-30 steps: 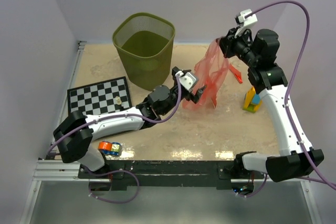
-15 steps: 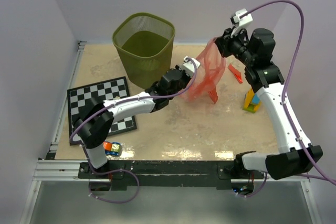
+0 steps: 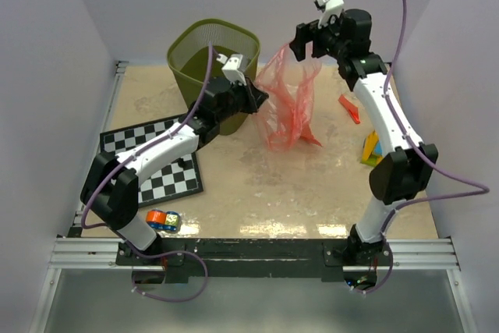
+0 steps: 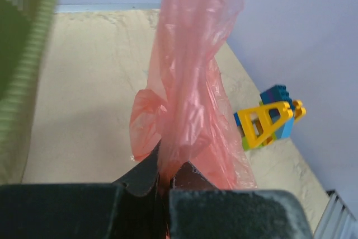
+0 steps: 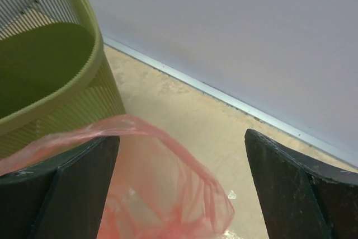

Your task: Put the trash bags into the trash bin

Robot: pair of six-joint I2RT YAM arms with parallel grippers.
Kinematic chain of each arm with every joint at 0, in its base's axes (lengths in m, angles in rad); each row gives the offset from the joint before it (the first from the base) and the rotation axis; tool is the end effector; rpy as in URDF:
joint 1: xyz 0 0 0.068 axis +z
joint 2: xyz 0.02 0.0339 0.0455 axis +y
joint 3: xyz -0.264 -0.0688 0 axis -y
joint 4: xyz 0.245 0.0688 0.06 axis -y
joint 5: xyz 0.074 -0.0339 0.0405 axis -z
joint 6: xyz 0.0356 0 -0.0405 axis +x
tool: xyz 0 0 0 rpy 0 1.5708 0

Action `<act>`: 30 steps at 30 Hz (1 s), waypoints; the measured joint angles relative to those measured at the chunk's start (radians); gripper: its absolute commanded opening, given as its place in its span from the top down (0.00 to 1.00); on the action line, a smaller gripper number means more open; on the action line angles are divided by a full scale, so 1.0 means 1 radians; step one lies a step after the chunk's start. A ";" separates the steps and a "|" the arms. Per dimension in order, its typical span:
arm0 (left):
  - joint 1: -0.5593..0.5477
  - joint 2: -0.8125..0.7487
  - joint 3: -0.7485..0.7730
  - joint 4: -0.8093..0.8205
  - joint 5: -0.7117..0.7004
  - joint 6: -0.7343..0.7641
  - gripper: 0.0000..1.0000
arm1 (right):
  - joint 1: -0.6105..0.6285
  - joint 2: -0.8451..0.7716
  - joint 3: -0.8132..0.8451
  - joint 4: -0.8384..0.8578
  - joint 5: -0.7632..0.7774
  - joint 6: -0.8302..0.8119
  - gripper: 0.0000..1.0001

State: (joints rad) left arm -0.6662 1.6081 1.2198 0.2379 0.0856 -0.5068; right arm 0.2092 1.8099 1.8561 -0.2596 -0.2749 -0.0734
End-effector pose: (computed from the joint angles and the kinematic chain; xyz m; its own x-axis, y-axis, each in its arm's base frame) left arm 0.3028 -0.2419 0.3237 -0.4341 -0.2739 -0.8582 0.5393 0.6841 -0.4911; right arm 0.4189 0.0988 0.4183 -0.1729 -0.1089 -0.9789 -0.4733 0.8808 -0.0143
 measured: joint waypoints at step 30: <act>0.047 -0.003 -0.046 0.090 0.042 -0.260 1.00 | 0.047 -0.153 -0.469 -0.043 -0.218 0.218 0.46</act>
State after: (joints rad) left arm -0.6189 1.6054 1.1740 0.3283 0.1272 -0.7666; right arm 0.2562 1.6569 1.3872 -0.3023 -0.4927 0.1448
